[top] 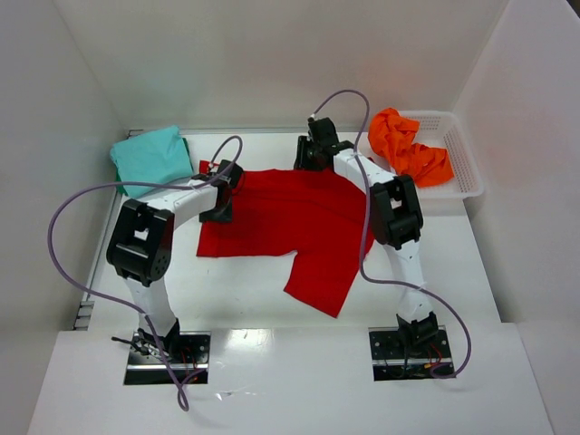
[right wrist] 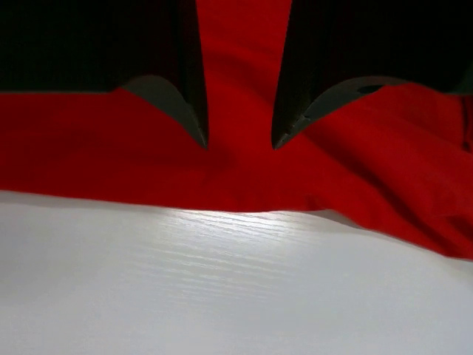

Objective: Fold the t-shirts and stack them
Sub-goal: Fold the flattened tshirt in 1/3 of the way

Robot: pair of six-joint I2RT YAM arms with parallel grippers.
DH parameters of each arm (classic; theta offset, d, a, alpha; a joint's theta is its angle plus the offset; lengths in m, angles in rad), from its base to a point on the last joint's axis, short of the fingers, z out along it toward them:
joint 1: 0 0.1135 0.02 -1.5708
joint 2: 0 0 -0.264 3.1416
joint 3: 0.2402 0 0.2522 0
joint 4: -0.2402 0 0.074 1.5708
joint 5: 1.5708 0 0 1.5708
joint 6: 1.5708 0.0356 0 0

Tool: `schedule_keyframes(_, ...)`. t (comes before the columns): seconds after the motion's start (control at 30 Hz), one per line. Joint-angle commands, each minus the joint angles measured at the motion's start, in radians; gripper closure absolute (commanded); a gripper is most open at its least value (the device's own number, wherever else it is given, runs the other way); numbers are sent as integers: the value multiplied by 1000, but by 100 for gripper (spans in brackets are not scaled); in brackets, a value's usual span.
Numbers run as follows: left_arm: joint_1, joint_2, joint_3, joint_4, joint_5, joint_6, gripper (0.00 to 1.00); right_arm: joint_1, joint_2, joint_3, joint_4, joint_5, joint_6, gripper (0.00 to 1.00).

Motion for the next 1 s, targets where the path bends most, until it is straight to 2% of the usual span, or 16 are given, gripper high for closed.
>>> schedule_keyframes(0.0, 2, 41, 33, -8, -39, 10, 49, 4, 30, 59, -17, 40, -48, 57)
schedule_keyframes(0.23, 29, 61, 15, -8, -39, 10, 55, 4, 65, 59, -35, 62, -57, 60)
schedule_keyframes(0.43, 38, 61, 15, -8, -30, 19, 69, 4, 94, 59, -35, 71, -66, 63)
schedule_keyframes(0.6, 48, 70, -4, -8, -12, 19, 91, 4, 103, 59, -35, 71, -66, 66)
schedule_keyframes(0.97, 202, -20, -45, 12, 73, 38, 96, -5, 113, 40, -35, 71, -66, 76)
